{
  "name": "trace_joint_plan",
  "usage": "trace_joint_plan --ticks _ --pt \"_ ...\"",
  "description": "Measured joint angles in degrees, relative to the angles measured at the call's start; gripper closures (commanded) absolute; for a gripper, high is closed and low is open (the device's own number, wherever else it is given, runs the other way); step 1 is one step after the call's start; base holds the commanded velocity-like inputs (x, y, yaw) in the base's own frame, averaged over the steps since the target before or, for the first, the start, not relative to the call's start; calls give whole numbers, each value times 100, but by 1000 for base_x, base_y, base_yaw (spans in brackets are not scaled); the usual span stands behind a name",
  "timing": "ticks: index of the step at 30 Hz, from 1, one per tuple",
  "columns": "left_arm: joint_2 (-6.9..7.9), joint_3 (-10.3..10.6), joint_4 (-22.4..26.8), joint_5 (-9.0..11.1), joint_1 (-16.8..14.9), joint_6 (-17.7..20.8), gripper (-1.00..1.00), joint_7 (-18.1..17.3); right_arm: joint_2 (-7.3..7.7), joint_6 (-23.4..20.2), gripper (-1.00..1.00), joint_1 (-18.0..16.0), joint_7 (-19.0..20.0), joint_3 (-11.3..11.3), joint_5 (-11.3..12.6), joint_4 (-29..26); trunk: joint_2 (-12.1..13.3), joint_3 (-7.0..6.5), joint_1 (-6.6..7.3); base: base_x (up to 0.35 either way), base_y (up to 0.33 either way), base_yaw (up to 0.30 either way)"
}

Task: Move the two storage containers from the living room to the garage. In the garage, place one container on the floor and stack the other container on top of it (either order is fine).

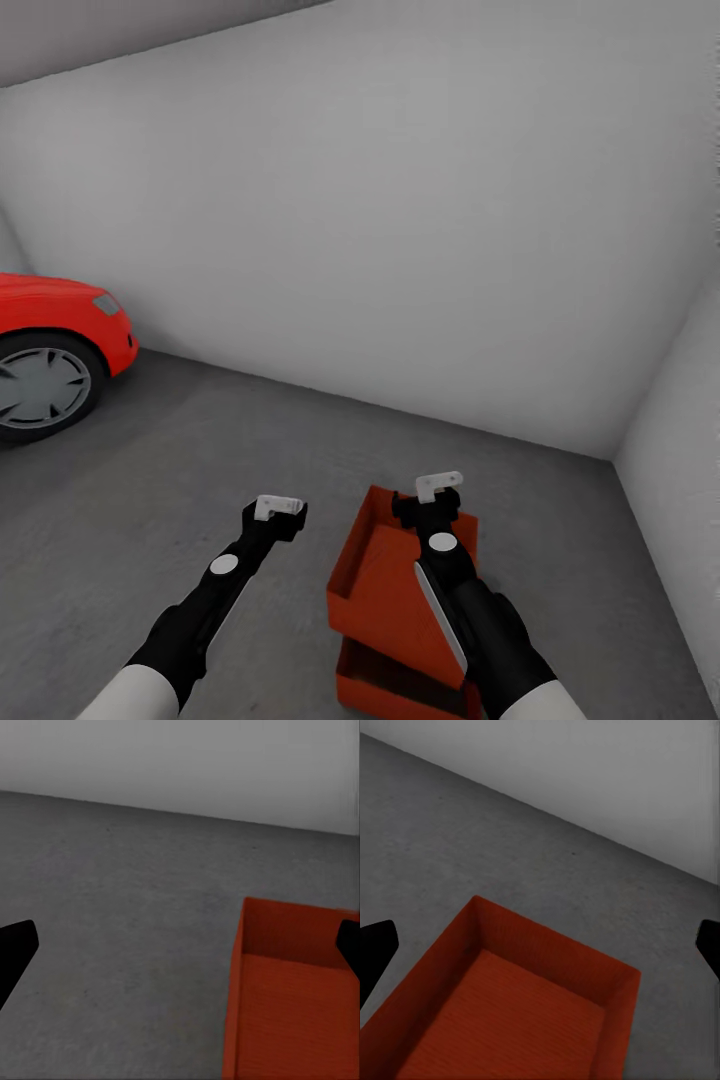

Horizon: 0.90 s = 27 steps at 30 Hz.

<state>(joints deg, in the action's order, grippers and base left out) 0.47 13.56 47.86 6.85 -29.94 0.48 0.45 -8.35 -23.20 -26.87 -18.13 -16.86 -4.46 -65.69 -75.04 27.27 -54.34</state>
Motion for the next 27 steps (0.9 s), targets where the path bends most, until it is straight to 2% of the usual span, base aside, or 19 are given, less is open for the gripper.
trace_joint_plan --ticks 5,10,17,22,27 --pt "0 0 -4 -5 0 8 -100 -23 0 5 -100 2 -2 1 0 0 201 -134 110 0 0 -93" --pt "-1 -5 -130 -2 1 -10 -100 4 0 10 -100 9 -2 6 7 1 203 -149 111 0 0 -23" --pt "-6 -14 -501 37 1 -38 -100 -12 14 25 -100 242 12 24 -5 1 203 -152 111 0 0 4" --pt "-7 -10 -564 45 2 -44 -100 -18 21 48 -100 441 -12 38 -14 -44 203 -153 110 -48 4 175" --pt "-7 -8 -573 41 2 -28 -100 -21 19 58 -100 486 -9 40 -2 -48 203 -153 108 -245 69 255"
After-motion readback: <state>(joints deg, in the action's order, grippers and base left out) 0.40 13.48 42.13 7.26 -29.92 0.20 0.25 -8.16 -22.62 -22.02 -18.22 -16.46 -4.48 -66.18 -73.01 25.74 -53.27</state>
